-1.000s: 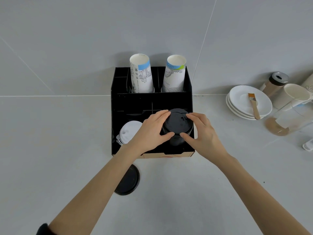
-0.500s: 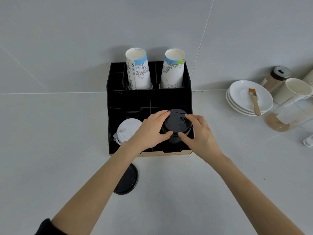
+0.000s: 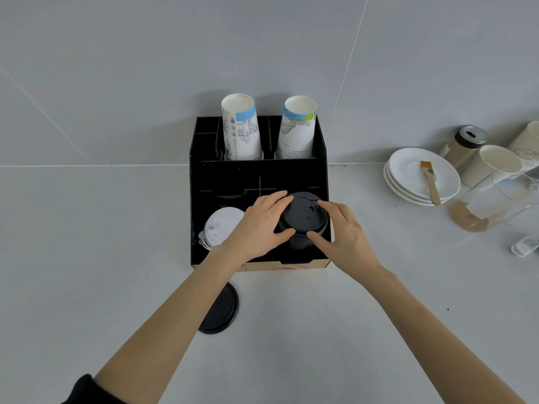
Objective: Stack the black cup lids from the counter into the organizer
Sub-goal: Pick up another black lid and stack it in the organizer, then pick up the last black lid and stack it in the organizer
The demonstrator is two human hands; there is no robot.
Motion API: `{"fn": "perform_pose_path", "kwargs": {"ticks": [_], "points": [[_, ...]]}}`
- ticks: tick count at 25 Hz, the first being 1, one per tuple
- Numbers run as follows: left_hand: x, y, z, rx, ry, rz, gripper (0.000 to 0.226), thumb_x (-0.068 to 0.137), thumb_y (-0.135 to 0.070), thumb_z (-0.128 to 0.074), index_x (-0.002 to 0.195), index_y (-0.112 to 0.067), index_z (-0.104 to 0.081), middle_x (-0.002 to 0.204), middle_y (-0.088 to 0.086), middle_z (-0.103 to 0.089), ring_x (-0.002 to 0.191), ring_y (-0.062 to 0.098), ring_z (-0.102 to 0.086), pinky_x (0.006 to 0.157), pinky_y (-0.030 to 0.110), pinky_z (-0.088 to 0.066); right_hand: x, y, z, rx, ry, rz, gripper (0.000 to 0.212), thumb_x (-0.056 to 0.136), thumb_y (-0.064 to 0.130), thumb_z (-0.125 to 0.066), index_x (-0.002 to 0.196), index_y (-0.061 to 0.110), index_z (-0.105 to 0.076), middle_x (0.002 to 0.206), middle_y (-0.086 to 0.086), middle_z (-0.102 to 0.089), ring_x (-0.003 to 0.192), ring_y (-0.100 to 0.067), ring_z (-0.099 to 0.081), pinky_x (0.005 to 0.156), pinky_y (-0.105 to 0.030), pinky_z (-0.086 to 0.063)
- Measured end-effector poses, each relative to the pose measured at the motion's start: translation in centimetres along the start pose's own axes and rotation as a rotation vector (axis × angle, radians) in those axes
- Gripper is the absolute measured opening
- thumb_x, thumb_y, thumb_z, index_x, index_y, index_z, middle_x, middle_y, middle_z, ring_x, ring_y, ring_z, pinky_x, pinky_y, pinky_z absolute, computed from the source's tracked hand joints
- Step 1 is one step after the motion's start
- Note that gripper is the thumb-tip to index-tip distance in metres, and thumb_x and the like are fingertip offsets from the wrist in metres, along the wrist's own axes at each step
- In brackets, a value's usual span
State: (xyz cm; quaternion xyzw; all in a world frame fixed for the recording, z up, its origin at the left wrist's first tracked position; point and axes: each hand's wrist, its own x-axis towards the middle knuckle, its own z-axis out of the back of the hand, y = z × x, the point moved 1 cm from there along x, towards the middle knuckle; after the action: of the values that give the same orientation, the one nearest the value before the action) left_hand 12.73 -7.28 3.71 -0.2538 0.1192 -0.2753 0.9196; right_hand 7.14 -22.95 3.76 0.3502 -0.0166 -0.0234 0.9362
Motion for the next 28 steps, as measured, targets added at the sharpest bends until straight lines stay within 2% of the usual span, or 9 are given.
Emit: {"fn": "perform_pose_path", "kwargs": {"ticks": [5, 8, 11, 17, 22, 25, 28], "points": [[-1.6, 0.2, 1.0, -0.028, -0.059, -0.009, 0.059, 0.086, -0.026, -0.055, 0.136, -0.014, -0.026, 0.146, 0.006, -0.031, 0.134, 0.023, -0.027, 0.111, 0.039, -0.027, -0.6, 1.2, 0.8, -0.045, -0.035, 0.048, 0.055, 0.081, 0.018, -0.062, 0.130, 0.012, -0.036, 0.138, -0.010, -0.039, 0.127, -0.026, -0.037, 0.106, -0.036, -0.031], [-3.3, 0.5, 1.5, -0.041, -0.073, 0.022, 0.056, 0.086, -0.025, -0.054, 0.135, -0.015, -0.029, 0.145, 0.005, -0.033, 0.133, 0.022, -0.029, 0.108, 0.037, -0.028, -1.0, 2.3, 0.6, -0.056, -0.030, 0.089, 0.052, 0.082, 0.018, -0.060, 0.129, 0.013, -0.037, 0.138, -0.008, -0.041, 0.125, -0.025, -0.038, 0.104, -0.036, -0.033], [-5.4, 1.4, 1.9, -0.071, -0.086, 0.095, 0.052, 0.087, -0.024, -0.053, 0.134, -0.016, -0.031, 0.144, 0.004, -0.036, 0.132, 0.022, -0.031, 0.109, 0.041, -0.026, -1.6, 3.5, -0.2, -0.057, 0.009, 0.131, 0.050, 0.084, 0.018, -0.058, 0.129, 0.013, -0.037, 0.137, -0.007, -0.043, 0.125, -0.025, -0.039, 0.103, -0.036, -0.034], [-10.6, 4.7, 1.5, -0.131, -0.150, 0.178, 0.045, 0.087, -0.026, -0.052, 0.129, -0.016, -0.038, 0.136, 0.006, -0.045, 0.124, 0.023, -0.040, 0.105, 0.039, -0.034, -3.4, 5.5, -3.3, -0.031, 0.126, 0.247, 0.043, 0.086, 0.018, -0.055, 0.126, 0.013, -0.040, 0.131, -0.006, -0.049, 0.121, -0.022, -0.045, 0.099, -0.032, -0.038], [-14.5, 6.7, 0.0, -0.161, -0.114, 0.254, 0.060, 0.075, -0.049, -0.037, 0.128, -0.020, -0.040, 0.132, 0.002, -0.049, 0.121, 0.021, -0.044, 0.103, 0.037, -0.036, -4.9, 6.3, -7.0, -0.028, 0.325, 0.280, 0.043, 0.087, 0.021, -0.053, 0.127, 0.017, -0.039, 0.130, -0.004, -0.048, 0.117, -0.021, -0.047, 0.098, -0.037, -0.043], [-15.8, 8.1, -1.0, -0.167, -0.072, 0.316, 0.077, 0.063, -0.060, -0.027, 0.128, -0.022, -0.039, 0.133, 0.001, -0.048, 0.121, 0.022, -0.044, 0.102, 0.037, -0.037, -5.3, 6.2, -9.3, -0.067, 0.414, 0.250, 0.045, 0.086, 0.024, -0.053, 0.128, 0.018, -0.037, 0.132, -0.003, -0.045, 0.117, -0.023, -0.047, 0.098, -0.039, -0.043], [-16.6, 9.2, -1.9, -0.131, -0.024, 0.389, 0.082, 0.061, -0.061, -0.034, 0.131, -0.018, -0.035, 0.138, 0.002, -0.042, 0.124, 0.023, -0.040, 0.104, 0.037, -0.033, -5.5, 5.9, -11.2, -0.083, 0.475, 0.218, 0.048, 0.086, 0.024, -0.054, 0.129, 0.018, -0.035, 0.136, -0.002, -0.040, 0.119, -0.024, -0.046, 0.100, -0.037, -0.041]]}}
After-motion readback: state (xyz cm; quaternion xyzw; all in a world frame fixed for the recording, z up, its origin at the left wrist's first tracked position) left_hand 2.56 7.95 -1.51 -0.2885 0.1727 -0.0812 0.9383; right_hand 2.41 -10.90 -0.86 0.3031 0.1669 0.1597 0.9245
